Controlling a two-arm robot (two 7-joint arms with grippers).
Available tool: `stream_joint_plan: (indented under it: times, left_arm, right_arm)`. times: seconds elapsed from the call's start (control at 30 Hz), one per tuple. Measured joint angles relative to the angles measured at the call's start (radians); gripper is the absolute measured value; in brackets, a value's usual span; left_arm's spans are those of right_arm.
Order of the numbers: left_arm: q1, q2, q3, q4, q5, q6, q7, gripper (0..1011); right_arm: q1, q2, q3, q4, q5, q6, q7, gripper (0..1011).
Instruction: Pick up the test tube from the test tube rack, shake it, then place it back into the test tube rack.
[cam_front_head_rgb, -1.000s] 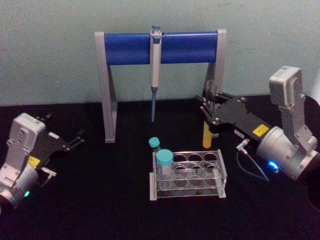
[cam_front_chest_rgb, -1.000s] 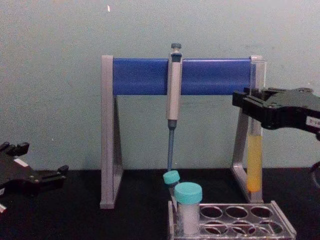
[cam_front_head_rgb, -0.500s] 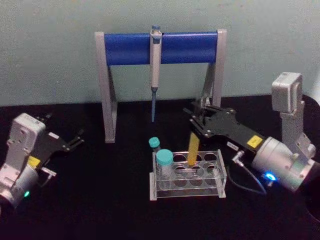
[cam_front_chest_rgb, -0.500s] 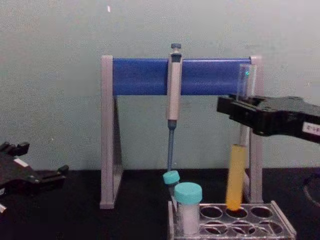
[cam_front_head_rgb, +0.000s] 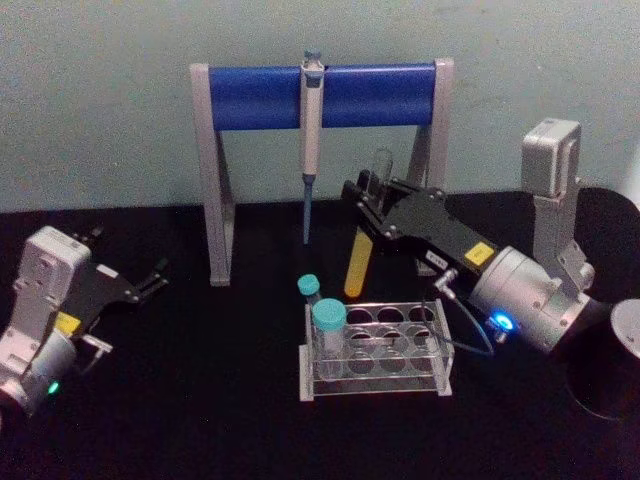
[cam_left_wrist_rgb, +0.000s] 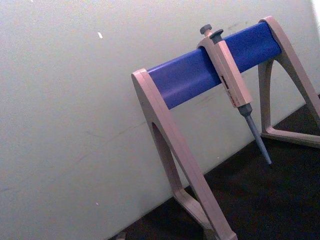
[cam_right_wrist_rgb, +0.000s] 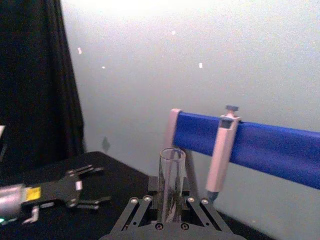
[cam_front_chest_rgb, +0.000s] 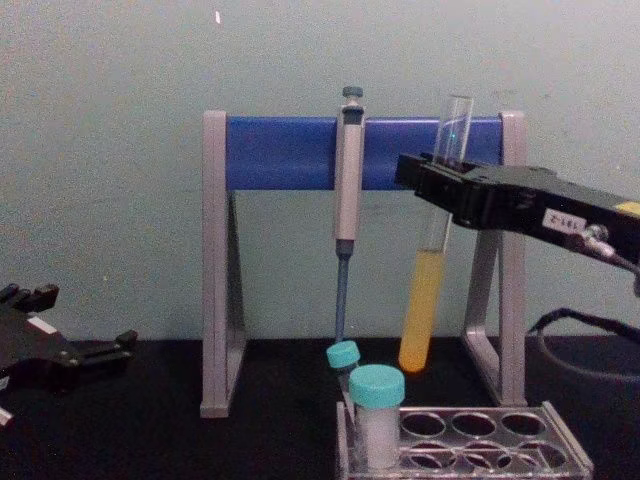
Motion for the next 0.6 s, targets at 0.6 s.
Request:
stream_joint_plan:
  times: [0.6]
  left_arm:
    - [0.000, 0.000, 0.000, 0.000, 0.000, 0.000, 0.000, 1001]
  right_arm:
    - [0.020, -0.021, 0.028, 0.052, -0.042, -0.012, -0.065, 235]
